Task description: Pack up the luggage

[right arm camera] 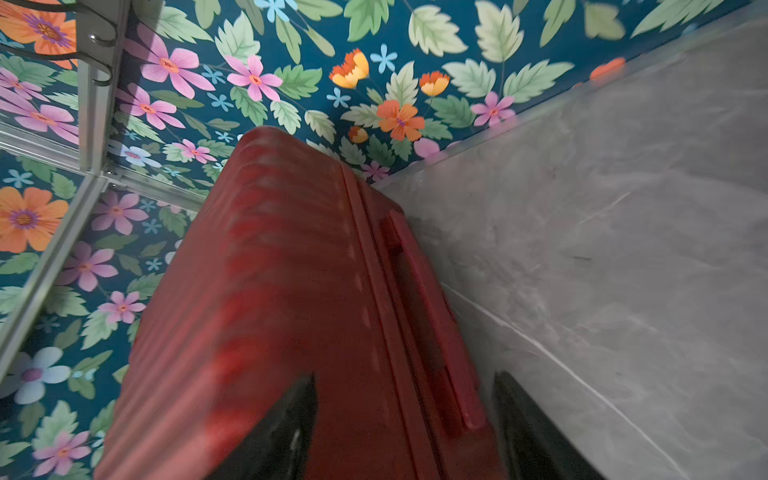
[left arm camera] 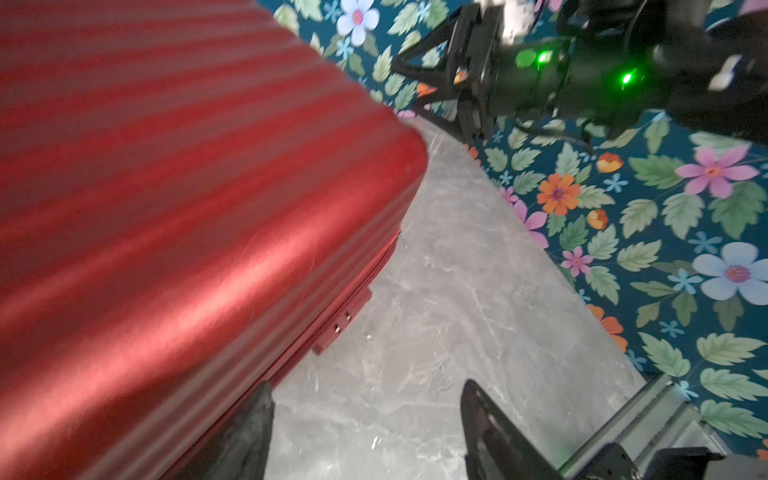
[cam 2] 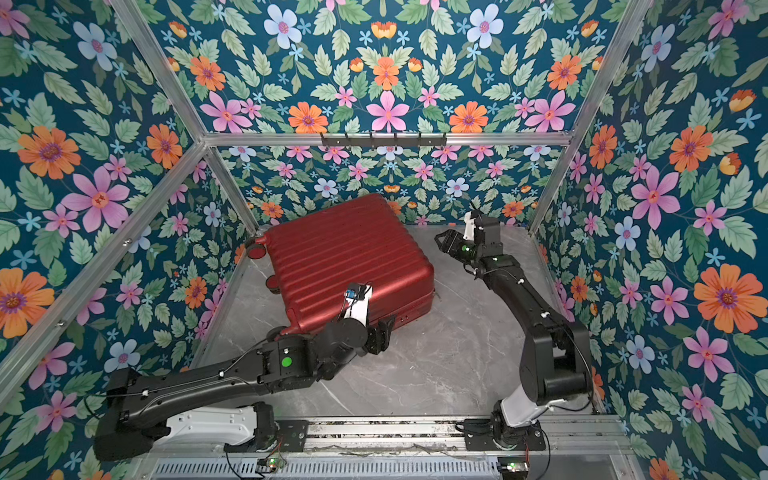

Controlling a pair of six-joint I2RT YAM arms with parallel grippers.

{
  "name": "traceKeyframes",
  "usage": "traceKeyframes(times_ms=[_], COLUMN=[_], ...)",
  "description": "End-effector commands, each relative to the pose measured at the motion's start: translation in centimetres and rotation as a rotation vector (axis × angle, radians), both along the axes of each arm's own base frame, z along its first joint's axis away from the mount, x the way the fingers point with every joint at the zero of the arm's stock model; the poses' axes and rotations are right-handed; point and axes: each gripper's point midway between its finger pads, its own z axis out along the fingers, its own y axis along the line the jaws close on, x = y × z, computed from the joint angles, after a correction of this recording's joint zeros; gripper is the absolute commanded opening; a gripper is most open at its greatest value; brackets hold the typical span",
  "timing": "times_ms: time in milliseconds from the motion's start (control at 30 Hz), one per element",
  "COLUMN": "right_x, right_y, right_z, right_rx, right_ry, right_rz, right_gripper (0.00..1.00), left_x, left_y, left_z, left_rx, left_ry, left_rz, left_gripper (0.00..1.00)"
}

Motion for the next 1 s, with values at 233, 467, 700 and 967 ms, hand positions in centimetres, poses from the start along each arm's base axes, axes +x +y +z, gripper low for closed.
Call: traceKeyframes(times_ms=[233,467,700,967], right_x=[-3.7,-10.0,-16.0,-10.4], right_y=[5.4,9.7,12.8,9.0], right_z=[-2.0,-3.3,-3.9,-5.2], right_rx=[0.175,0.186,0.123,0.096], right_ry=[0.014,0.000,-0.010,0.094], right_rz=[0.190,0.272,0.341,0.159], right_gripper=[0.63,0.63,0.63,0.58], left_x=[1.0,1.8,3.8,6.0], left_y=[8.7,14.8,19.4,20.9], left_z=[-5.2,-5.3,-5.7,-6.7], left_rx=[-0.048,-0.090,-0.095,-0.095], left_ry=[0.010,-0.038,-0.039,0.024], left_rz=[0.313,0.458,0.570,0.608], left_gripper=[0.72,0.71,0.71,0.72])
